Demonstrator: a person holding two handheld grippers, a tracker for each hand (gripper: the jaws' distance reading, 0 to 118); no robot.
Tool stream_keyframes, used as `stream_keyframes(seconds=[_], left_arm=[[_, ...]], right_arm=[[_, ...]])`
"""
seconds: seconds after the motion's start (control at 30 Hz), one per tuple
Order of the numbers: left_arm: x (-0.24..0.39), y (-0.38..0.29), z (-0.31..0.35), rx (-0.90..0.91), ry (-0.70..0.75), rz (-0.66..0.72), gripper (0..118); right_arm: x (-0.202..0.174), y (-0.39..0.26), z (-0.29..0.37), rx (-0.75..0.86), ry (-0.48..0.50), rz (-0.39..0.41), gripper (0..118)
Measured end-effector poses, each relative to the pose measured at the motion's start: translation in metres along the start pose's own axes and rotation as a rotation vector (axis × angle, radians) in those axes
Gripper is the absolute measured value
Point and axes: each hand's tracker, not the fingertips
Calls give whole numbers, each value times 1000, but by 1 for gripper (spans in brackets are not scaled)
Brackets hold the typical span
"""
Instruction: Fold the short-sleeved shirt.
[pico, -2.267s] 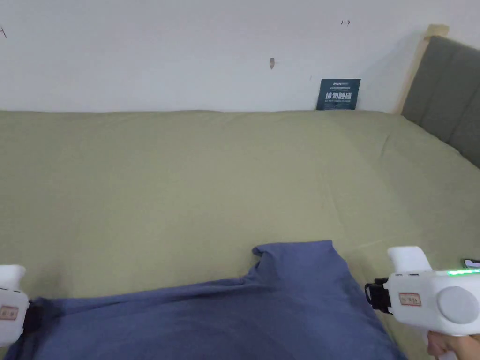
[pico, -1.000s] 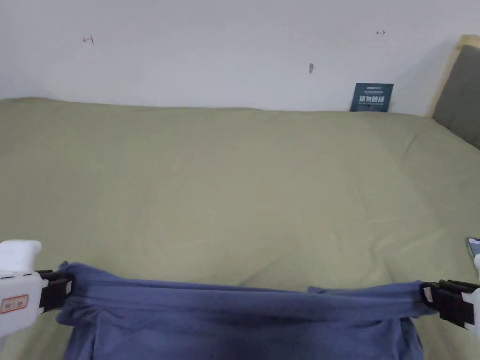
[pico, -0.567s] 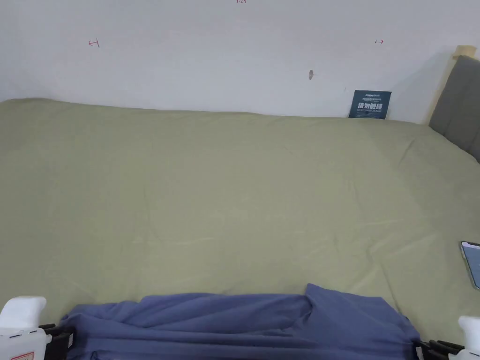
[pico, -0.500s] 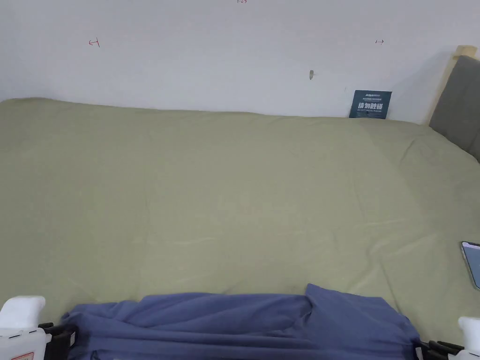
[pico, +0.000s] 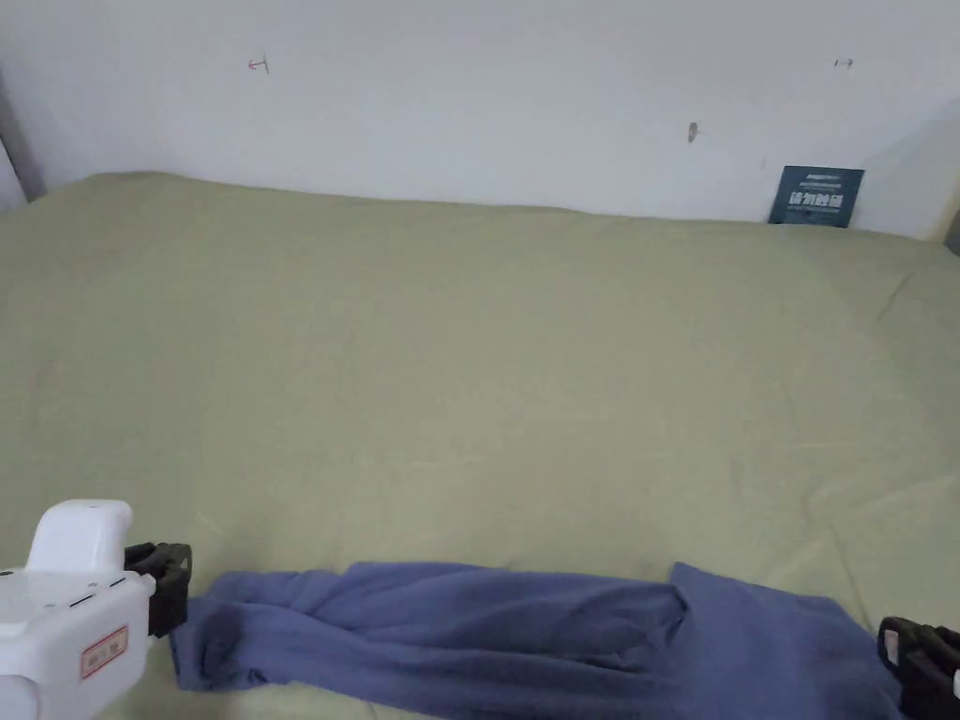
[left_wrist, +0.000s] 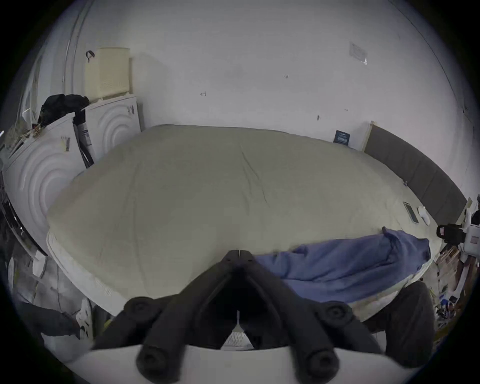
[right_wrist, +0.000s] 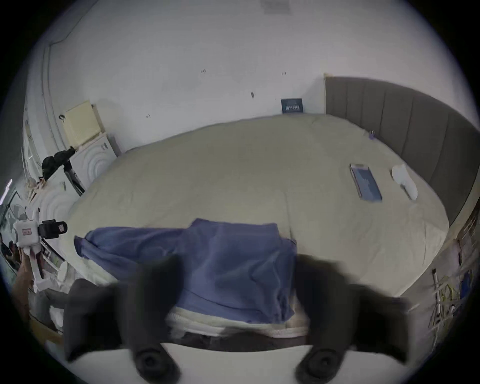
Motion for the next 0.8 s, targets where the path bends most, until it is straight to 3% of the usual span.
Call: stream_keyframes(seconds=[0.17, 0.33, 0.67, 0.73, 0.8], left_arm=[[-26, -3, -13, -80, -32, 84, 0], [-78, -4, -44, -261, -221, 334, 0], [-114, -2, -91, -444, -515, 444, 1], [-116, -2, -100, -455, -546, 451, 24], [-116, -5, -110, -463, -577, 452, 99]], right_arm=[[-24, 6, 6, 4, 33, -20, 0], [-47, 10, 21, 87, 14, 48, 0], [-60, 11, 21, 91, 12, 34, 0], [-58, 8, 20, 72, 14, 14, 0], [-57, 7, 17, 66, 5, 4, 0]])
